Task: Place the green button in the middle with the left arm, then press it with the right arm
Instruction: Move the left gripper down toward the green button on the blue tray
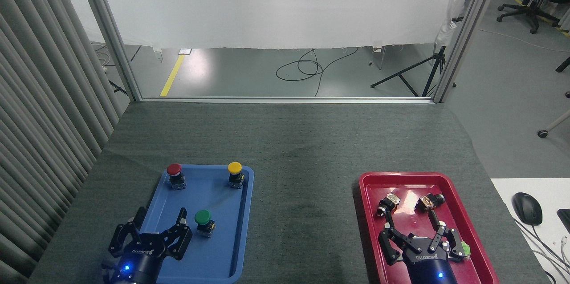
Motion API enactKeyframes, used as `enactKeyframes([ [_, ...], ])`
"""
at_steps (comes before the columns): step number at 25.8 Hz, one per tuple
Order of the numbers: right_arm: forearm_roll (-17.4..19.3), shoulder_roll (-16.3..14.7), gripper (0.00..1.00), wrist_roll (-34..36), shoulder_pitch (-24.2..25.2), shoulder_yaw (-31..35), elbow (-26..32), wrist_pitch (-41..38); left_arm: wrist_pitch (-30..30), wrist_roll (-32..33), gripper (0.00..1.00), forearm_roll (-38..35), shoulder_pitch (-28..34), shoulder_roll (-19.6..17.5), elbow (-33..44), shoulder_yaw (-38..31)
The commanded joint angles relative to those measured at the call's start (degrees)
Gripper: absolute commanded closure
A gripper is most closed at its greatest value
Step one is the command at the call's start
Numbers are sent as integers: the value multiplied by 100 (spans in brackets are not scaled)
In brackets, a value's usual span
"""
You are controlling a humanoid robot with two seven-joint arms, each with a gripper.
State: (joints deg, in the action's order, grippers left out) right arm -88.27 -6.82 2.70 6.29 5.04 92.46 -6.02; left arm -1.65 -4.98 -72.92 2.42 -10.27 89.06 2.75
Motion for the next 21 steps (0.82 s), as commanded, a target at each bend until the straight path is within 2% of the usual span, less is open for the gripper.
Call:
enactKeyframes([
  [1, 3, -12, 1, 2, -5, -12, 0, 4, -63, 14, 1, 67, -22, -2, -29, -12],
  [7, 3, -4, 1, 2, -5, -3, 0, 4, 200, -82, 1, 67, -22, 25, 24, -3],
  [21, 21, 40, 1, 11, -5, 49, -52, -40, 323, -162, 1, -3, -13, 34, 130, -3],
])
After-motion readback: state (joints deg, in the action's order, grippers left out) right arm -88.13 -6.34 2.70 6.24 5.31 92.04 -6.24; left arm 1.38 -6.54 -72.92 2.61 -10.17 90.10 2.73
